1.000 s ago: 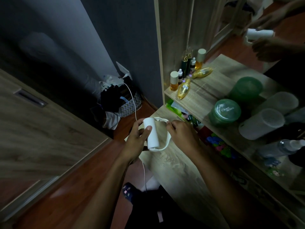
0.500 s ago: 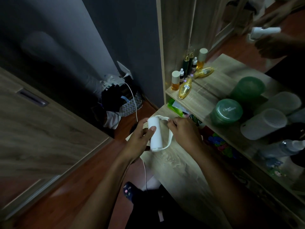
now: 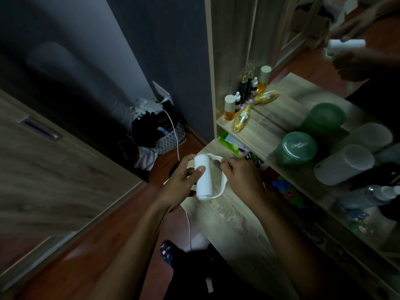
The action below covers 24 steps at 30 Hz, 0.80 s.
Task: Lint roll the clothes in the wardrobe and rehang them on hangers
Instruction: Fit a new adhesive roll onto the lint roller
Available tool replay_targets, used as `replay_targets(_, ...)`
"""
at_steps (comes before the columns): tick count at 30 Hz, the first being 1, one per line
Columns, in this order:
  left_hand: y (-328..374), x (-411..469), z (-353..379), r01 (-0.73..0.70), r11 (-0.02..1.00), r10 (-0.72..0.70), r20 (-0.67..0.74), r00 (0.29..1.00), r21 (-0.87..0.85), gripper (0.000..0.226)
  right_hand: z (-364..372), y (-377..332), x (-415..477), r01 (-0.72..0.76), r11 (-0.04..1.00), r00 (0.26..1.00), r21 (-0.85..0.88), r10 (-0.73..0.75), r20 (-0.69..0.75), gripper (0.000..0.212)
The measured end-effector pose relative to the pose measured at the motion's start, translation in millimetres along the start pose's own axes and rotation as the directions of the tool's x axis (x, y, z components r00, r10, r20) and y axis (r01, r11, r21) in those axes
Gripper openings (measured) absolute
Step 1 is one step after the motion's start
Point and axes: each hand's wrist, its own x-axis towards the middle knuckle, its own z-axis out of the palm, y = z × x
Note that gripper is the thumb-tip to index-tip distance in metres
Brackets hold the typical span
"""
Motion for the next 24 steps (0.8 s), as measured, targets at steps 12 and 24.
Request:
replay_targets(12,-1.1,9.3,-0.2,0.04,0.999,-0.042,0.052,0.998,0.035,0.031,0.2,6.0,-5.6,-0.027,0.996,1.0,0.084,0.027,-0.005,0.037)
replay_targets(24,-4.3,5.3,1.0,0.014,0.998,-0.016,0.042,0.999,0.058,0.033,1.5,0.5,-1.8,0.033,0.999,0.999,0.036,-0.034,0.014,0.039)
